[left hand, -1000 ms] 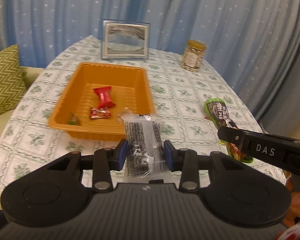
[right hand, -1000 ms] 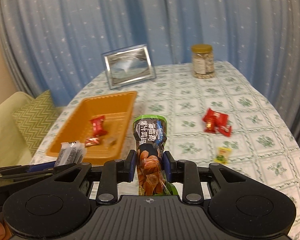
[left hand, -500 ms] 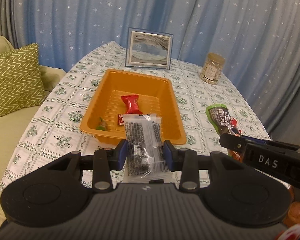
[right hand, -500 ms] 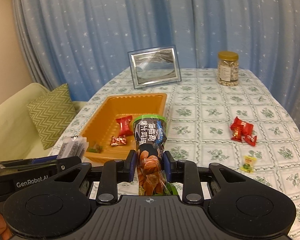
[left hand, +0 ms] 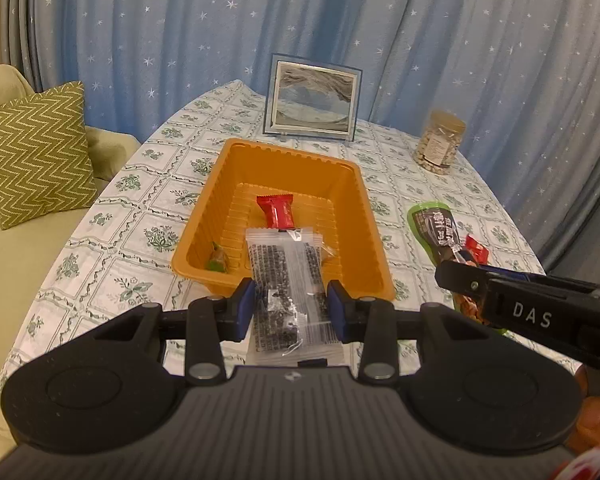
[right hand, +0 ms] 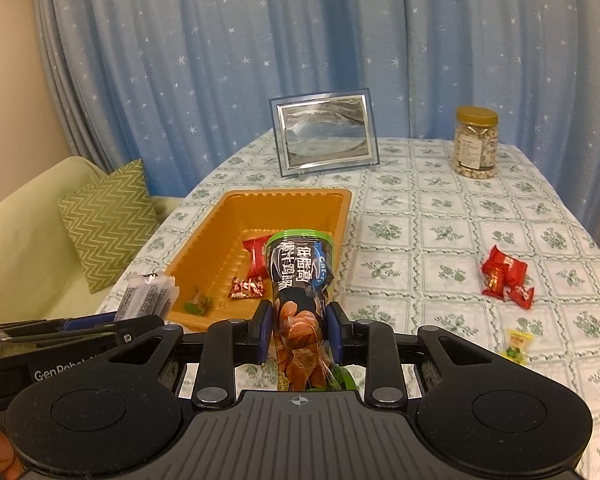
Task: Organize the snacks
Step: 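Carry both packets over the orange tray and open both tools to drop them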
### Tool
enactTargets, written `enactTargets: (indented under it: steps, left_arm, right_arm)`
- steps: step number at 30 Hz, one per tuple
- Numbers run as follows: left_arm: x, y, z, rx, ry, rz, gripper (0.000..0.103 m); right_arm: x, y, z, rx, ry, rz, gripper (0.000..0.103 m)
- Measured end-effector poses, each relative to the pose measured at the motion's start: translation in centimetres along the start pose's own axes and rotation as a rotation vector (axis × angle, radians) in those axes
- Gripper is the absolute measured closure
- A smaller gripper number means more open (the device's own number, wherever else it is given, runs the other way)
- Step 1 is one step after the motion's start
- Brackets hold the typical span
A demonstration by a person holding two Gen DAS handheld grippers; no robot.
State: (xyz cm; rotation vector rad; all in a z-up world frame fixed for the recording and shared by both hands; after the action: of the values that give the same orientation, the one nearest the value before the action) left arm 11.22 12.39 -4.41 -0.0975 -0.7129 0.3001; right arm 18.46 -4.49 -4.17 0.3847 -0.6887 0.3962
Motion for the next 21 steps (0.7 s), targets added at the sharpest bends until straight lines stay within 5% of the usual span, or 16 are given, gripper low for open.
enactTargets:
  steps: [21]
  left_arm:
    - [6.5,3.1,-8.0,0.024,0.026,0.004,0.067]
  right_arm:
    - [4.8,0.4,-9.0,0.029,0.054,0.004,0.074]
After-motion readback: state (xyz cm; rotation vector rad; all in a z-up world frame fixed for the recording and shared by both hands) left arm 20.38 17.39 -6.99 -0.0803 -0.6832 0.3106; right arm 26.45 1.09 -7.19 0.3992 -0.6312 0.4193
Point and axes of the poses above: each gripper's, at about its wrist camera, not at the fingertips, and z roughly against the way its jaws point, y to its left, x to its top, the point moved 1 cm from there along -z, roughly the way its jaws point, and after that the axes turned 9 degrees about y, right-handed, at the moved point
